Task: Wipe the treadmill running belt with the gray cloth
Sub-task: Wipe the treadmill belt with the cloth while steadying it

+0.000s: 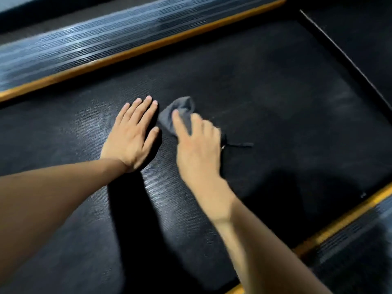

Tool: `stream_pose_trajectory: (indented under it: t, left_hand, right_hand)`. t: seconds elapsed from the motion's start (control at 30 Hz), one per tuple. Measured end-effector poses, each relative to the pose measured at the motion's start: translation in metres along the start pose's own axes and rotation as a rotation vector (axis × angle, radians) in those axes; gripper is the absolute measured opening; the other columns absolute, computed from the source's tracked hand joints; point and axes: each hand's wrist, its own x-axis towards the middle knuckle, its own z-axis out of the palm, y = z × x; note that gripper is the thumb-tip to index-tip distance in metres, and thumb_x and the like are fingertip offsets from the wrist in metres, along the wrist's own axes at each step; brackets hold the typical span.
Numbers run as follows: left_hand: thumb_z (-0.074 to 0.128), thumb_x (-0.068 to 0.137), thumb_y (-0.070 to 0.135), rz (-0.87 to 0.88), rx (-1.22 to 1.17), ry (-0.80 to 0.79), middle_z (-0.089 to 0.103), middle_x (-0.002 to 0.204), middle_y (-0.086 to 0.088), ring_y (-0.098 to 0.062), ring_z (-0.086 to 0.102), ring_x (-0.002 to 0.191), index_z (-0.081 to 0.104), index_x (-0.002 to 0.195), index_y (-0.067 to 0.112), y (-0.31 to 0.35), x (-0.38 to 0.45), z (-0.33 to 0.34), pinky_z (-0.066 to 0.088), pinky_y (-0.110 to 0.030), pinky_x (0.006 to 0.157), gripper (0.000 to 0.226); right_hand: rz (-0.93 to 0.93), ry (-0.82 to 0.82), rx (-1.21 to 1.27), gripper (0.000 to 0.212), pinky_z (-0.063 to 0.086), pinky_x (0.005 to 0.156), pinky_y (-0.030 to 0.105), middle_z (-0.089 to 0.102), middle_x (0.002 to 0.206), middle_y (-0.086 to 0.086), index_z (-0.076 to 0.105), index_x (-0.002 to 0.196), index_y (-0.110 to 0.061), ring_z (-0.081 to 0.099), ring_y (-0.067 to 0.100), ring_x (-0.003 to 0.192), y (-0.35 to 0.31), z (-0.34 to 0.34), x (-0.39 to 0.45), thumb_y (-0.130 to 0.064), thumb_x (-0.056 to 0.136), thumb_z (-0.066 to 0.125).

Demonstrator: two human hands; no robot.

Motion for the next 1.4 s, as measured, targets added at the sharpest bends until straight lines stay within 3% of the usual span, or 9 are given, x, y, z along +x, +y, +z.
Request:
stream_pose_trajectory:
  t: [0.13, 0.4, 0.63, 0.73, 0.83, 1.03, 1.17, 1.27, 1.4]
  left_hand:
    - [0.020, 0.102, 0.046, -0.005, 0.002, 0.005, 0.023, 0.167, -0.007, -0.028, 0.018, 0.155, 0.025, 0.160, 0.014, 0.001, -0.001, -0.001, 0.008, -0.043, 0.128, 0.066]
    - [0.013, 0.099, 0.052, -0.011, 0.100, 0.021, 0.023, 0.167, -0.011, -0.035, 0.022, 0.153, 0.025, 0.160, 0.014, 0.004, -0.001, 0.001, 0.014, -0.047, 0.126, 0.073]
    - [0.019, 0.097, 0.045, -0.199, 0.046, 0.030, 0.027, 0.165, -0.017, -0.041, 0.026, 0.150, 0.030, 0.157, 0.007, 0.034, -0.023, 0.003, 0.018, -0.052, 0.124, 0.071]
    - [0.018, 0.097, 0.041, -0.198, 0.002, 0.036, 0.031, 0.162, -0.023, -0.046, 0.029, 0.147, 0.033, 0.154, -0.001, 0.046, -0.061, 0.010, 0.022, -0.055, 0.121, 0.072]
    - [0.020, 0.099, 0.044, -0.139, 0.024, 0.030, 0.030, 0.163, -0.018, -0.042, 0.029, 0.149, 0.032, 0.156, 0.005, 0.041, -0.106, 0.006, 0.021, -0.052, 0.123, 0.070]
    - [0.017, 0.099, 0.053, -0.164, 0.017, 0.023, 0.010, 0.170, 0.000, -0.021, 0.004, 0.158, 0.014, 0.162, 0.024, 0.043, -0.145, 0.011, 0.001, -0.040, 0.128, 0.070]
    - [0.020, 0.098, 0.053, -0.188, 0.006, 0.058, 0.015, 0.170, 0.000, -0.021, 0.009, 0.157, 0.019, 0.162, 0.026, 0.044, -0.141, 0.012, 0.004, -0.040, 0.128, 0.069]
    - [0.021, 0.097, 0.053, -0.189, -0.001, 0.063, 0.017, 0.169, 0.000, -0.021, 0.010, 0.157, 0.020, 0.161, 0.026, 0.043, -0.143, 0.010, 0.004, -0.039, 0.127, 0.069]
    - [0.021, 0.099, 0.052, -0.192, 0.001, 0.067, 0.017, 0.170, -0.001, -0.022, 0.010, 0.157, 0.019, 0.161, 0.025, 0.042, -0.145, 0.010, 0.003, -0.039, 0.127, 0.068]
  right_hand:
    - [-0.166, -0.024, 0.011, 0.064, 0.039, 0.084, 0.046, 0.053, 0.123, 0.010, 0.041, 0.147, -0.028, 0.051, 0.032, 0.100, 0.025, 0.002, 0.004, -0.024, 0.086, 0.058]
    - [0.068, -0.046, -0.060, 0.060, 0.036, 0.098, 0.048, 0.040, 0.142, 0.017, 0.031, 0.154, -0.027, 0.044, 0.039, 0.117, 0.159, -0.010, 0.019, -0.021, 0.096, 0.047]
    - [-0.040, 0.023, 0.021, 0.059, 0.041, 0.083, 0.046, 0.054, 0.118, 0.014, 0.047, 0.141, -0.024, 0.052, 0.035, 0.098, 0.045, -0.020, -0.048, -0.031, 0.082, 0.037]
    - [-0.192, -0.004, 0.140, 0.060, 0.041, 0.094, 0.047, 0.053, 0.129, 0.013, 0.046, 0.144, -0.025, 0.051, 0.032, 0.109, 0.003, -0.020, -0.089, -0.032, 0.085, 0.051]
    - [-0.241, -0.016, 0.043, 0.069, 0.044, 0.086, 0.045, 0.054, 0.125, 0.013, 0.044, 0.146, -0.025, 0.054, 0.034, 0.102, 0.038, -0.030, -0.086, -0.026, 0.080, 0.064]
    - [0.234, -0.059, -0.136, 0.062, 0.042, 0.088, 0.050, 0.047, 0.127, 0.020, 0.034, 0.152, -0.021, 0.049, 0.043, 0.106, 0.136, -0.037, -0.073, -0.029, 0.091, 0.043]
    - [0.117, 0.009, -0.072, 0.064, 0.041, 0.076, 0.045, 0.055, 0.111, 0.016, 0.047, 0.143, -0.018, 0.052, 0.037, 0.092, 0.054, -0.041, -0.111, -0.030, 0.080, 0.053]
    - [-0.119, -0.089, 0.032, 0.067, 0.039, 0.094, 0.048, 0.049, 0.132, 0.015, 0.037, 0.150, -0.023, 0.047, 0.036, 0.111, 0.003, -0.045, -0.142, -0.027, 0.086, 0.058]
    - [-0.050, -0.089, 0.035, 0.066, 0.048, 0.081, 0.047, 0.055, 0.118, 0.015, 0.047, 0.145, -0.025, 0.055, 0.040, 0.096, 0.064, -0.050, -0.128, -0.018, 0.080, 0.050]
